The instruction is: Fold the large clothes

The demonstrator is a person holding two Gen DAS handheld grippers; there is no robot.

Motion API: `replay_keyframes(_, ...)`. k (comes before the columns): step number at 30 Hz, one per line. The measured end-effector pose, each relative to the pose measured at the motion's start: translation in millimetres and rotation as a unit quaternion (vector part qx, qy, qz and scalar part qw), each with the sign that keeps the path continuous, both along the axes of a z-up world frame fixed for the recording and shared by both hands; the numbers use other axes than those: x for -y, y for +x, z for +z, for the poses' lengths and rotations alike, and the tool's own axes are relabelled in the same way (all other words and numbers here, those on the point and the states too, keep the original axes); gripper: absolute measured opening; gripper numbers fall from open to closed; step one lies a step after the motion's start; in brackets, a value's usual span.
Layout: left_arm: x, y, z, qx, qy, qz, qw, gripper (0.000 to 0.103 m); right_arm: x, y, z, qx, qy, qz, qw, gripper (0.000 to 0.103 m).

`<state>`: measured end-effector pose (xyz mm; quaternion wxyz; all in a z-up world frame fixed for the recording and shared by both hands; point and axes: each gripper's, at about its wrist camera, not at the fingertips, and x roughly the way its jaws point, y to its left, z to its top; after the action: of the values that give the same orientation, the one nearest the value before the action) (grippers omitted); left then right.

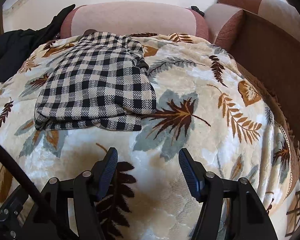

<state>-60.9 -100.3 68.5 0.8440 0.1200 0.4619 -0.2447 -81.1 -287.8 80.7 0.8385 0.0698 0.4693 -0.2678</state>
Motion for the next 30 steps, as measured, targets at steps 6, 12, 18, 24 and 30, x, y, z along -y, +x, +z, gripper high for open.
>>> replay_keyframes(6, 0, 0, 0, -0.002, -0.001, -0.001, 1.0, 0.089, -5, 1, 0, -0.001, -0.009, 0.005, 1.0, 0.068)
replay_keyframes(12, 0, 0, 0, -0.004, -0.001, -0.002, 1.0, 0.089, -7, 1, 1, -0.002, -0.019, 0.009, 1.0, 0.068)
replay_keyframes(18, -1, 2, -1, -0.007, -0.003, 0.002, 1.0, 0.089, -15, 3, 3, -0.006, -0.048, 0.018, 0.999, 0.069)
replay_keyframes(24, -2, 2, -1, -0.007, -0.002, 0.001, 1.0, 0.089, -20, 2, 6, -0.001, -0.06, 0.024, 0.998, 0.069)
replay_keyframes(30, -2, 1, -2, -0.007, 0.002, -0.003, 1.0, 0.089, -21, 1, 8, 0.003, -0.06, 0.027, 0.998, 0.07)
